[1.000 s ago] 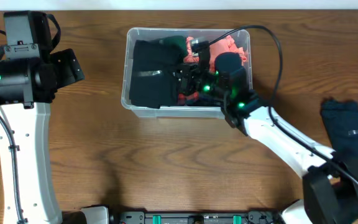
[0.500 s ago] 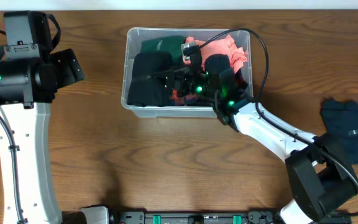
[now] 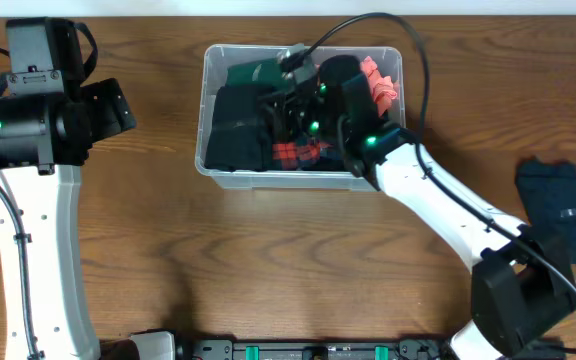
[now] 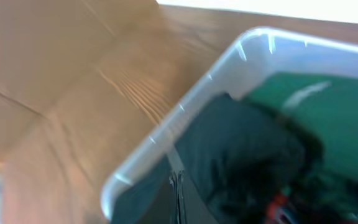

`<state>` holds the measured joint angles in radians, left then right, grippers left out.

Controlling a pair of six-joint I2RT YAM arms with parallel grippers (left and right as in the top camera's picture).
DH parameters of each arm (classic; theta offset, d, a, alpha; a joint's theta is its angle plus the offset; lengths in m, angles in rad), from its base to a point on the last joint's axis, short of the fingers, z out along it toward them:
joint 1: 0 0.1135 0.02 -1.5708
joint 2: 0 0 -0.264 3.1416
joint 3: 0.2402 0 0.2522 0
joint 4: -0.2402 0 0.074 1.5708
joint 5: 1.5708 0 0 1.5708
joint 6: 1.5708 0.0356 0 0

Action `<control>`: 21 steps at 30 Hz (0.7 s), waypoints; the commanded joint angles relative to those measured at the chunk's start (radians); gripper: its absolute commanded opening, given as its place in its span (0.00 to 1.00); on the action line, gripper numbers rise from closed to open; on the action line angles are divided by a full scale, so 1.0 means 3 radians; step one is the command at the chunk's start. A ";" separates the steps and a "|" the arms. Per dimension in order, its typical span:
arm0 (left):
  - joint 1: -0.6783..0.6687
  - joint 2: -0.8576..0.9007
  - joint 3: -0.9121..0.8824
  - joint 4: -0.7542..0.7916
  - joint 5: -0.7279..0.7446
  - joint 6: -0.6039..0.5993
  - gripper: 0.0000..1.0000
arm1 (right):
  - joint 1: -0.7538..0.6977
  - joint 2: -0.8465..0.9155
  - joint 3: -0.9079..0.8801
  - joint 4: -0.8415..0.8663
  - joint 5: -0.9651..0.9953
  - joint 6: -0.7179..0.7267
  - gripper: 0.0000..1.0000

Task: Pack container
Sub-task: 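Press the black garment flat in the bin with the right gripper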

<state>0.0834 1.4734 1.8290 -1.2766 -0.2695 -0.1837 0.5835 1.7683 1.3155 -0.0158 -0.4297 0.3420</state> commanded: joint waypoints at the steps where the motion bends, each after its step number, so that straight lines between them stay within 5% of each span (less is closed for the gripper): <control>1: 0.0011 -0.0005 0.0019 -0.0008 -0.0041 -0.0005 0.98 | 0.0174 0.0004 0.0053 -0.0095 0.0464 -0.0638 0.01; 21: 0.0011 -0.0005 0.0019 -0.0008 -0.0041 -0.0006 0.98 | 0.0387 0.0712 0.0053 0.0192 0.1133 -0.0820 0.01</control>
<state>0.0834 1.4734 1.8290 -1.2766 -0.2695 -0.1837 0.6998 1.9266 1.3212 0.0544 -0.1188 0.1127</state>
